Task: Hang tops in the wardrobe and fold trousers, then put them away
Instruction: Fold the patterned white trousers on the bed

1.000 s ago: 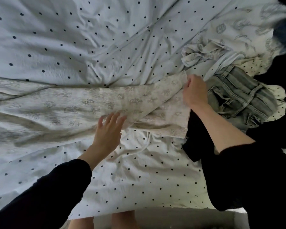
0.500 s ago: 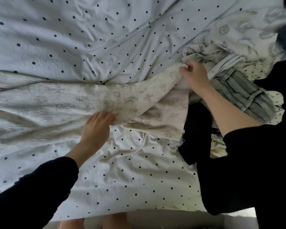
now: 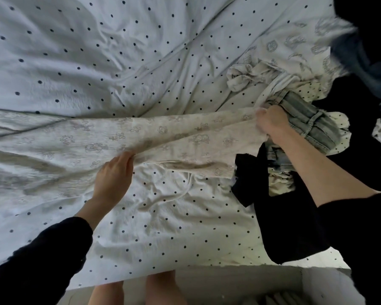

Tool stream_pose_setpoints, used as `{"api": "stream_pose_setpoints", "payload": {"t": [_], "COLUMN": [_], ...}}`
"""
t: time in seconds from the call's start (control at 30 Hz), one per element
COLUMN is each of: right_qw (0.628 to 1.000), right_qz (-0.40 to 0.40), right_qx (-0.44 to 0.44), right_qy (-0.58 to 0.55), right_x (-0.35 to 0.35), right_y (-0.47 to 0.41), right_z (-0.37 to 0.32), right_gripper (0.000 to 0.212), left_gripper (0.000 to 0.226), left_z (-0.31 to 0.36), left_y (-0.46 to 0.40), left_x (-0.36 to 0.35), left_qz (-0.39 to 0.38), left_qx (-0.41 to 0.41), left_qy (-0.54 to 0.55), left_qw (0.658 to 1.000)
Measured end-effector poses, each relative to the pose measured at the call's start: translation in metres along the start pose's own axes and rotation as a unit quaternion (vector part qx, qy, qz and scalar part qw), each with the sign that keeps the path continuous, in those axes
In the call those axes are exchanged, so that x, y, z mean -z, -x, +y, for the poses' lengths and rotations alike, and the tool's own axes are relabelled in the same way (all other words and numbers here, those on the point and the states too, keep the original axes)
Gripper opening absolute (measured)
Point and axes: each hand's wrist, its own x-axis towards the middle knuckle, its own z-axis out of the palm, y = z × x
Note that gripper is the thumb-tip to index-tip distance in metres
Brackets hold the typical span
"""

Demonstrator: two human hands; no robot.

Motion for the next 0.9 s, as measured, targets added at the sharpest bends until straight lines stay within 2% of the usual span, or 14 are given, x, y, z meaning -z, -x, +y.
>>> {"api": "stream_pose_setpoints", "payload": {"t": [0.07,0.13,0.2,0.27,0.33,0.43,0.47,0.57,0.63,0.73,0.83,0.9], "right_qw": [0.999,0.993,0.979,0.982,0.990,0.984,0.986,0.995,0.996,0.992,0.978,0.976], "right_qz": [-0.003,0.010,-0.008,-0.037,-0.020,-0.017,-0.016,-0.001,0.005,-0.009,0.003,-0.017], "right_qx": [-0.023,-0.041,-0.049,-0.022,0.020,0.030,0.023,0.042,0.024,-0.011,-0.097,-0.138], "right_qy": [-0.032,-0.115,-0.197,-0.182,-0.139,-0.173,-0.164,-0.092,-0.090,-0.126,-0.187,-0.170], "right_x": [-0.002,-0.007,-0.018,-0.031,-0.042,-0.055,-0.058,-0.064,-0.065,-0.065,-0.062,-0.064], "right_y": [-0.001,0.000,0.006,0.014,0.025,0.038,0.040,0.049,0.053,0.057,0.067,0.074], "right_z": [0.005,0.010,0.012,0.016,0.020,0.030,0.033,0.041,0.042,0.035,0.033,0.041], "right_gripper": [0.025,0.028,0.023,0.035,0.048,0.058,0.055,0.026,0.017,0.035,0.025,0.024], "left_gripper": [0.038,0.061,0.073,0.076,0.075,0.074,0.075,0.080,0.082,0.083,0.085,0.087], "left_z": [-0.002,-0.007,-0.013,-0.015,-0.018,-0.027,-0.032,-0.043,-0.045,-0.045,-0.049,-0.053], "left_y": [-0.002,-0.003,-0.001,0.002,0.003,0.003,0.004,0.008,0.009,0.011,0.013,0.014], "left_x": [-0.006,-0.012,-0.019,-0.021,-0.017,-0.012,-0.009,-0.006,-0.006,-0.003,-0.001,0.003], "left_qz": [-0.071,-0.191,-0.255,-0.263,-0.252,-0.237,-0.237,-0.242,-0.236,-0.227,-0.227,-0.236], "left_qx": [-0.027,-0.050,-0.038,-0.021,-0.011,0.003,0.009,0.015,0.013,0.021,0.028,0.031], "left_qy": [-0.042,-0.131,-0.198,-0.219,-0.215,-0.208,-0.212,-0.239,-0.248,-0.259,-0.273,-0.288], "left_qw": [0.996,0.972,0.946,0.939,0.944,0.949,0.948,0.940,0.939,0.938,0.935,0.928]}}
